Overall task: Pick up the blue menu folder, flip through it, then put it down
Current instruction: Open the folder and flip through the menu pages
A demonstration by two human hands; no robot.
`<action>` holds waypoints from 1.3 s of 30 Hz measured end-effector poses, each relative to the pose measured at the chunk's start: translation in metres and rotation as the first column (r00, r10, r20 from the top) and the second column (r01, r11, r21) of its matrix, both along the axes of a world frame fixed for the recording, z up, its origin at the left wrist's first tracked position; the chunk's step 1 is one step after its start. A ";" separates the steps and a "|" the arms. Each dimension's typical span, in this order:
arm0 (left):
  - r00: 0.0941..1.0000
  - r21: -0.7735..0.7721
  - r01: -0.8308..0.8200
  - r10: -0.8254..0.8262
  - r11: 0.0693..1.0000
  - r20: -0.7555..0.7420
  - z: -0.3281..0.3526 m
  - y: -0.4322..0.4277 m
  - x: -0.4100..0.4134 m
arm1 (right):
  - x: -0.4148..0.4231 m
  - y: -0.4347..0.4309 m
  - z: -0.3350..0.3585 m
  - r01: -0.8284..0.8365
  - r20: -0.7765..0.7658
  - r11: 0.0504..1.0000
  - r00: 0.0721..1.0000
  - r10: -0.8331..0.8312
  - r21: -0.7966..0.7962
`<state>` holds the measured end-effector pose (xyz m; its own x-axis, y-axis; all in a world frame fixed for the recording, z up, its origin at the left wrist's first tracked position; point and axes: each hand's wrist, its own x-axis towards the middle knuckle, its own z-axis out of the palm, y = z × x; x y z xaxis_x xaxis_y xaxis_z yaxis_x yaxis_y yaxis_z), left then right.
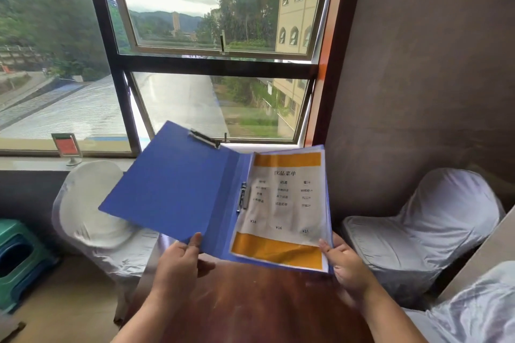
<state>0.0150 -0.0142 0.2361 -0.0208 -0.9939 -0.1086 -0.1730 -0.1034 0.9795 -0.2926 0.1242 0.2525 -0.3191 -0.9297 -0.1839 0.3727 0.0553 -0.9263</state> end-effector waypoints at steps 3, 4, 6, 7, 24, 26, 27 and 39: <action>0.999 -0.002 0.025 -0.025 1.000 0.043 -0.009 0.000 0.001 | 0.000 0.000 0.005 0.002 0.036 1.000 0.999 -0.001 -0.023; 0.998 -0.001 0.029 -0.029 1.000 0.058 -0.011 0.001 0.001 | 0.000 0.001 0.005 0.014 0.053 1.000 0.999 -0.013 -0.019; 0.995 0.002 0.012 -0.012 1.000 0.098 -0.012 0.006 0.002 | 0.000 0.002 0.004 0.046 0.092 0.999 0.995 -0.045 -0.010; 0.990 0.002 -0.006 0.006 1.000 0.138 -0.011 0.010 0.004 | 0.001 0.002 0.003 0.060 0.116 0.998 0.992 -0.059 -0.010; 0.736 -0.650 0.433 0.171 0.625 0.655 0.040 0.055 -0.051 | 0.026 -0.006 0.006 0.045 0.291 0.995 0.957 -0.018 -0.086; 0.633 -0.507 0.518 0.090 0.689 0.769 0.040 0.055 -0.066 | 0.033 -0.006 0.010 0.012 0.286 0.995 0.958 0.016 -0.097; 0.599 -0.446 0.533 0.051 0.719 0.799 0.039 0.054 -0.072 | 0.035 -0.006 0.012 -0.001 0.287 0.995 0.957 0.031 -0.104; 0.773 -0.653 0.378 0.164 0.656 0.613 0.041 0.050 -0.077 | 0.032 0.002 0.007 -0.013 0.358 0.995 0.933 0.046 -0.094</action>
<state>-0.0621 0.0362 0.2768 -0.3368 -0.7357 0.5876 -0.6718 0.6251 0.3975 -0.2602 0.1262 0.2592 -0.2190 -0.9555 -0.1976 0.6808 -0.0046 -0.7324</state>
